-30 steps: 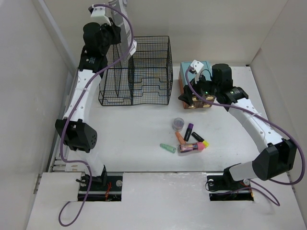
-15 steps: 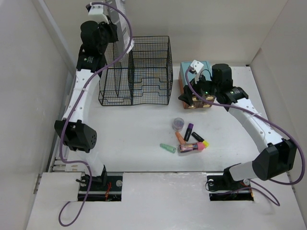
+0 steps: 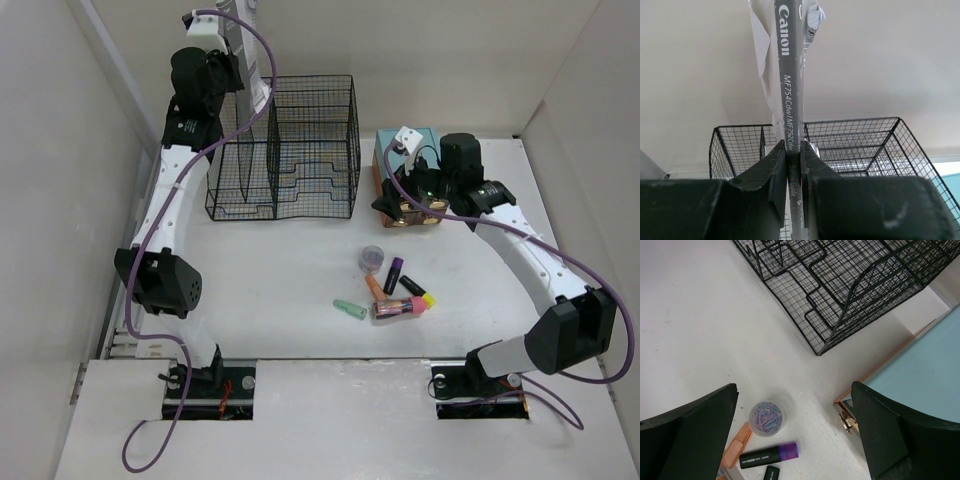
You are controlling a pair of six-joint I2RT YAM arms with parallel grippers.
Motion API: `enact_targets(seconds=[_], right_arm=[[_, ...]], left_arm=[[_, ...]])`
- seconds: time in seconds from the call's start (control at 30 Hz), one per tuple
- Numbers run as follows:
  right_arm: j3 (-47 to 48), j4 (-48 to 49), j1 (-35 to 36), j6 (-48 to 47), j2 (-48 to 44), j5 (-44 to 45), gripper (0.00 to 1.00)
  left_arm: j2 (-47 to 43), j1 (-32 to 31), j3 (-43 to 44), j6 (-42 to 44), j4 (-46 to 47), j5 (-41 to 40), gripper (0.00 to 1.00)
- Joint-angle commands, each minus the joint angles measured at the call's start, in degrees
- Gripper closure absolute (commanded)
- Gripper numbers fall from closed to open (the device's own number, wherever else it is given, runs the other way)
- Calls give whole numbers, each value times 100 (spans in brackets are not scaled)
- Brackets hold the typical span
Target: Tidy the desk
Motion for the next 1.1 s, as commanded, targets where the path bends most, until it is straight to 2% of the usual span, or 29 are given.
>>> enact_targets(seconds=[0.0, 0.13, 0.4, 1.07], right_arm=[[52, 108, -35, -99, -13, -128, 0], [52, 108, -35, -99, 39, -128, 0], [52, 55, -35, -152, 39, -128, 0], [52, 2, -35, -258, 145, -181, 0]], left_arm=[[-253, 42, 145, 145, 1247, -141, 100], [-139, 42, 145, 198, 1300, -141, 100], [-16, 95, -382, 128, 1730, -247, 100], [546, 95, -559, 13, 2257, -194, 100]])
